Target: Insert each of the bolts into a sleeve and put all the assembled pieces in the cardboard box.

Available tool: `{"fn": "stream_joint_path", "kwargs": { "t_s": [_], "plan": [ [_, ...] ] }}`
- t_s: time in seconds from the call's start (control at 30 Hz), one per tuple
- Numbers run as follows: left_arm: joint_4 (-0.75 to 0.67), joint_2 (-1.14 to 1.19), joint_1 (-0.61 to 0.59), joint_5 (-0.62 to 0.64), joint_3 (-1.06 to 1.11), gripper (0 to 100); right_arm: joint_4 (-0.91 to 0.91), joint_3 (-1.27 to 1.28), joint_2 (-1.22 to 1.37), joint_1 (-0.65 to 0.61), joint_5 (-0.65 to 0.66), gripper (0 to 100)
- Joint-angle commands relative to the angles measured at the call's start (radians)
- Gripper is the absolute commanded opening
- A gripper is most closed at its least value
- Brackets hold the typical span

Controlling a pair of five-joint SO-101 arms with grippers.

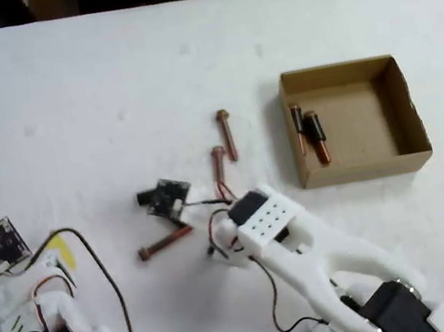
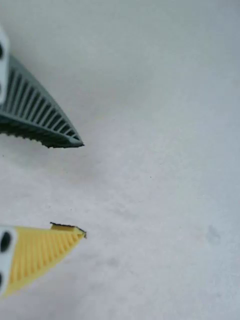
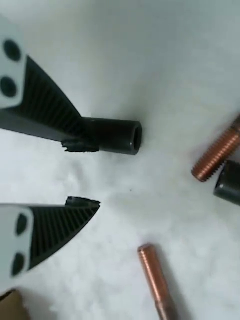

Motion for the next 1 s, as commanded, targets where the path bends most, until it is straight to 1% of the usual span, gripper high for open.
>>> {"fn": "stream_joint_path", "kwargs": {
  "t_s": [0.0, 0.5, 0.83, 0.87, 0.97],
  "plan": [
    [-0.017, -0.012, 0.016, -0.011, -0.008, 27, -0.038, 0.021, -0.010, -0.050, -0.008, 14.5],
    [-0.017, -0.012, 0.016, -0.011, -0.008, 27, -0.039, 0.002, -0.021, -0.059, -0.009, 14.5],
    [-0.017, -0.012, 0.016, -0.011, -0.008, 27, 0.220, -0.221, -0.021, -0.065, -0.011, 14.5],
    [-0.017, -0.012, 0.016, -0.011, -0.008, 27, 0.239, -0.227, -0.021, -0.068, -0.021, 14.5],
    [-0.017, -0.012, 0.016, -0.011, -0.008, 27, 0.266, -0.222, -0.021, -0.101, -0.123, 14.5]
  ]
}}
